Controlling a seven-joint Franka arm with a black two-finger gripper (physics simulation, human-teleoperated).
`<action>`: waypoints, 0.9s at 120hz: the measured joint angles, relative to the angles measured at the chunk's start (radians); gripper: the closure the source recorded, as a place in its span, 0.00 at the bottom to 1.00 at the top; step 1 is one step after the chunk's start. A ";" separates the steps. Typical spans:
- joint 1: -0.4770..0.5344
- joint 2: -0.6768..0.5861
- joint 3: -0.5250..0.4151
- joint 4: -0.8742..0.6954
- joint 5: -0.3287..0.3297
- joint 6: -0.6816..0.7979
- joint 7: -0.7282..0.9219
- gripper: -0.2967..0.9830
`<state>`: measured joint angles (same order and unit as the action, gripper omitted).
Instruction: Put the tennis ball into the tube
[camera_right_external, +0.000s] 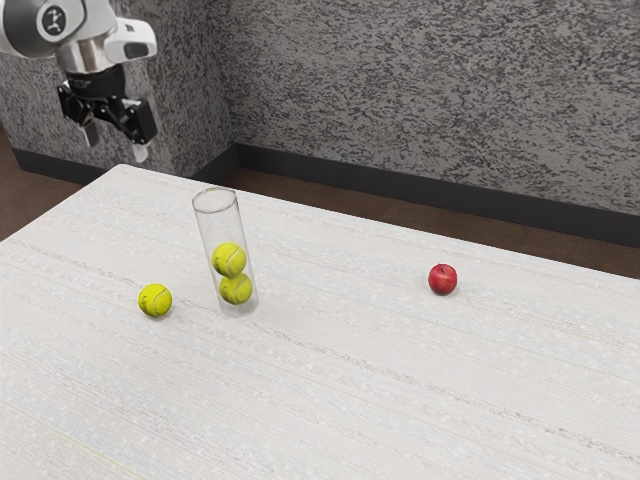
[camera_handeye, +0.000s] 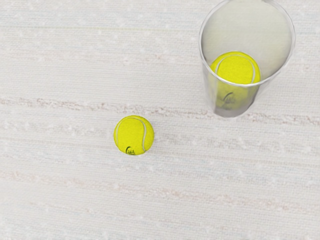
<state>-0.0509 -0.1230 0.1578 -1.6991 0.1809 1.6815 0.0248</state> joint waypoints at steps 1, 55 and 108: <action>0.000 0.000 0.000 -0.001 0.000 0.000 0.001 0.23; 0.131 0.099 0.008 -0.349 -0.102 0.223 0.000 0.23; 0.221 0.386 0.008 -0.344 -0.253 0.529 0.020 0.23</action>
<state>0.1702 0.2634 0.1656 -2.0426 -0.0723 2.2104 0.0450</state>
